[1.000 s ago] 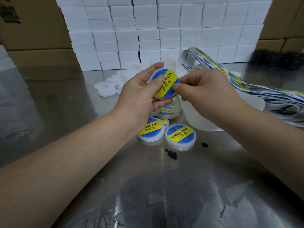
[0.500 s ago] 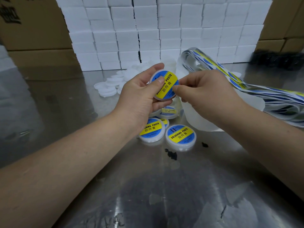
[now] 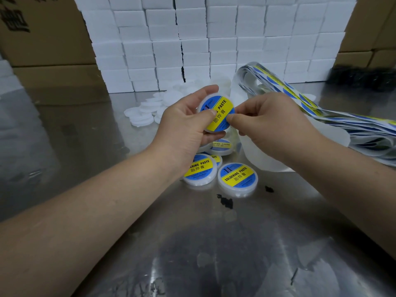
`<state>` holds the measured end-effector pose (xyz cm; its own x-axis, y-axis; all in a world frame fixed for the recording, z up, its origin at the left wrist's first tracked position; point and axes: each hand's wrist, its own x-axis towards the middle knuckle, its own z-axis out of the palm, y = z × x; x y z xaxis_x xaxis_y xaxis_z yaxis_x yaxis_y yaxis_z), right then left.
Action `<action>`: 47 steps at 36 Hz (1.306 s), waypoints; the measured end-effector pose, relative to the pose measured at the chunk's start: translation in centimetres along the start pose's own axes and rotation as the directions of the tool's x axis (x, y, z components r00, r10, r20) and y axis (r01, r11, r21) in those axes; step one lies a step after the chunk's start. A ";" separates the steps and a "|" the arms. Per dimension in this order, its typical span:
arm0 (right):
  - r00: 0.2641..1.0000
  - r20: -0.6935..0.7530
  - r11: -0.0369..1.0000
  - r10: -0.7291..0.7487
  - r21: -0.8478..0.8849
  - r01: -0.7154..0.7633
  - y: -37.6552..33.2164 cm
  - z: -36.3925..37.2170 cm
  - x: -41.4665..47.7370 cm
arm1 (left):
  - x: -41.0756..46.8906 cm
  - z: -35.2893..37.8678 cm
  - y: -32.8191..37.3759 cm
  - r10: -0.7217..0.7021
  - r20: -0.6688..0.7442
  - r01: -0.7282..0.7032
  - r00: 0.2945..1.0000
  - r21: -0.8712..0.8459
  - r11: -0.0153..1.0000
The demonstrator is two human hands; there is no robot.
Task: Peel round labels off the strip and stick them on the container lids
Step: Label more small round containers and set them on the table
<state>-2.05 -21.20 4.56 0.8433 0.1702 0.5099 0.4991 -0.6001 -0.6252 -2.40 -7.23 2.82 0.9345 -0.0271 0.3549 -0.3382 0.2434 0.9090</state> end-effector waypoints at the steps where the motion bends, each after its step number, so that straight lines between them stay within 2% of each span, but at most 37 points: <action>1: 1.000 0.001 1.000 0.005 -0.018 -0.005 0.0 0.0 0.0 | -0.1 0.0 0.0 0.009 0.004 -0.009 1.000 0.013 1.000; 9: 0.998 -0.023 0.980 0.052 -0.193 -0.056 0.5 -0.1 0.1 | -0.3 0.5 0.1 0.079 0.046 -0.085 0.996 0.125 0.989; 16: 0.998 -0.052 0.924 0.035 -0.380 -0.052 0.5 -0.4 0.2 | -0.5 0.5 0.5 0.079 0.003 -0.079 0.997 0.120 0.990; 21: 0.999 -0.026 0.949 0.030 -0.315 -0.037 0.2 -0.6 0.1 | -0.5 0.2 1.0 0.080 -0.026 -0.075 0.996 0.155 0.985; 25: 0.999 -0.032 0.992 0.010 -0.124 -0.014 -0.3 -0.7 -0.2 | -0.6 0.2 0.9 0.110 -0.025 -0.100 0.994 0.253 0.962; 27: 0.999 -0.029 0.996 -0.015 -0.085 0.013 -0.5 -0.8 -0.3 | -0.7 0.1 0.8 0.132 -0.008 -0.123 0.991 0.314 0.941; 31: 0.991 0.064 0.972 -0.118 -0.196 0.128 -0.5 -0.5 -0.5 | -1.0 0.3 0.3 0.186 0.059 -0.192 0.981 0.449 0.873; 34: 0.979 0.137 0.955 -0.153 -0.234 0.182 -0.6 -0.2 -0.6 | -1.1 0.4 0.1 0.283 0.071 -0.275 0.956 0.549 0.790; 40: 0.968 0.139 0.924 -0.211 -0.294 0.244 -0.7 -0.2 -0.5 | -0.9 0.1 0.1 0.386 0.129 -0.364 0.914 0.683 0.633; 47: 0.970 0.072 0.936 -0.232 -0.256 0.243 -0.9 0.0 -0.8 | -0.8 0.2 0.3 0.439 0.123 -0.391 0.890 0.699 0.599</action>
<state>-3.21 -20.83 4.71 0.7165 0.3603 0.5973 0.6207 -0.7201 -0.3102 -3.23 -7.32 2.90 0.6700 -0.0365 0.7415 -0.6460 -0.5209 0.5581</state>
